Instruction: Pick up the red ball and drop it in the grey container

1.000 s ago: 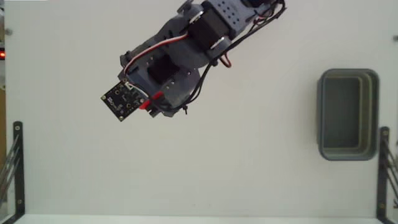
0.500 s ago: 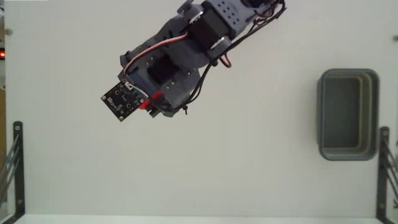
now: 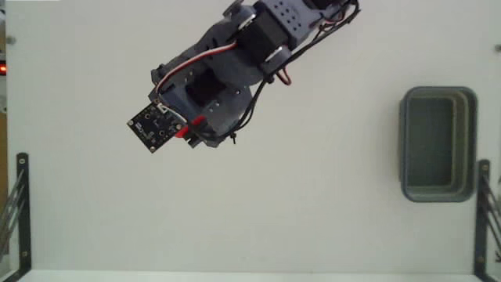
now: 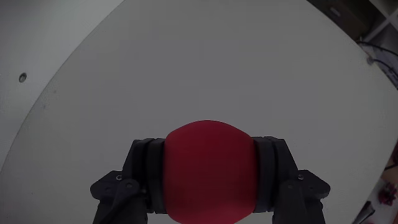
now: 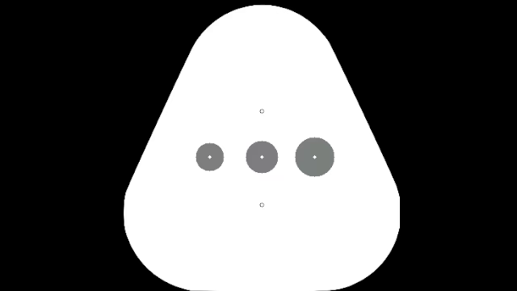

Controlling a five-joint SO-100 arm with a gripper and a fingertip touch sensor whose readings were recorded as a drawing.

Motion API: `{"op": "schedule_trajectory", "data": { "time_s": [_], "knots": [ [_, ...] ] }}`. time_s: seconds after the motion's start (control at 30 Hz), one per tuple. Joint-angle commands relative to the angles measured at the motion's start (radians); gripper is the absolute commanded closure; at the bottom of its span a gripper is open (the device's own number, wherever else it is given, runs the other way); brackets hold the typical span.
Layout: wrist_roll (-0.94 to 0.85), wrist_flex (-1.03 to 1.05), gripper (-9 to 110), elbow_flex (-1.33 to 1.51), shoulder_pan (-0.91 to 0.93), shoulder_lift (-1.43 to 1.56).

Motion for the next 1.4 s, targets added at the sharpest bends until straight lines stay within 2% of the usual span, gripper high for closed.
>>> {"op": "schedule_trajectory", "data": {
  "time_s": [0.0, 0.33, 0.63, 1.37],
  "knots": [
    [0.003, 0.005, 33, -0.034, 0.010, 0.023],
    [0.003, 0.002, 33, -0.028, -0.007, 0.023],
    [0.003, -0.018, 33, 0.002, -0.098, 0.024],
    [0.003, -0.113, 33, 0.148, -0.537, 0.028]
  ]
}}
